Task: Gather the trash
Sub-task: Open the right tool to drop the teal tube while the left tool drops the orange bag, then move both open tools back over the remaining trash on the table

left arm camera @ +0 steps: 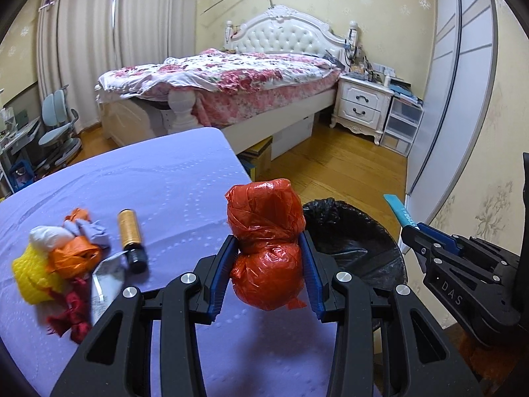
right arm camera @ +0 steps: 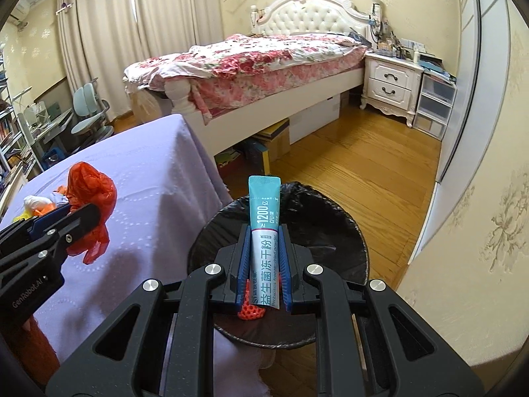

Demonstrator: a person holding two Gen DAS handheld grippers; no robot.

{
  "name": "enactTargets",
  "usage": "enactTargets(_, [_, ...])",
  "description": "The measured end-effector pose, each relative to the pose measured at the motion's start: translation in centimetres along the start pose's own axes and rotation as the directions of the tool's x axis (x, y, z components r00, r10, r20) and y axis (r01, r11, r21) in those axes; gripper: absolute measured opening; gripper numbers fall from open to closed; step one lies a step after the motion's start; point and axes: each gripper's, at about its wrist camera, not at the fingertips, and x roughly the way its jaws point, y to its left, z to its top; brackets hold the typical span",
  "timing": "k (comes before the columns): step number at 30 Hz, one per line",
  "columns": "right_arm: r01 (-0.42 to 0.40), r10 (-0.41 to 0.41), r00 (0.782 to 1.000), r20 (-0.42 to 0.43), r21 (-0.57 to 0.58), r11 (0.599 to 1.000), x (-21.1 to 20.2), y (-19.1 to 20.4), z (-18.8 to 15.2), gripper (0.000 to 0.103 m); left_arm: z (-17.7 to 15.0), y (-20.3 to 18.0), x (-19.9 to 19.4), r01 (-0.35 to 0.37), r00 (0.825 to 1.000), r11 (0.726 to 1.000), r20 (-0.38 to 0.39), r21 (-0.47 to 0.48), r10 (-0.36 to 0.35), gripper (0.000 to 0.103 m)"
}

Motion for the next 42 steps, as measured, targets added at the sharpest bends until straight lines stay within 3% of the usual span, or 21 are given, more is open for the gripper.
enactTargets(18, [0.031,-0.029,0.999,-0.032,0.057,0.998,3.1,-3.2,0.4,0.019,1.1,-4.2,4.6,-0.002,0.998,0.995,-0.062,0.099,0.008,0.042])
enactTargets(19, [0.033,-0.031,0.999,-0.034,0.063,0.997,3.2,-3.4,0.3,0.019,1.1,-4.2,4.7,0.001,0.998,0.995,-0.070,0.096,0.006,0.043])
enactTargets(23, [0.047,-0.045,0.999,-0.028,0.078,0.996,3.2,-4.0,0.3,0.035,1.4,-3.7,4.8,-0.009,0.998,0.998,-0.063,0.070,0.014,0.070])
enactTargets(25, [0.057,-0.055,0.998,-0.025,0.086,0.995,3.1,-4.3,0.3,0.037,1.4,-3.4,4.5,-0.012,0.998,0.998,-0.056,0.056,0.015,0.075])
enactTargets(42, [0.058,-0.057,0.998,-0.016,0.085,0.995,1.7,-3.2,-0.1,0.054,1.2,-1.6,1.8,-0.069,0.997,0.997,-0.023,0.018,0.070,0.080])
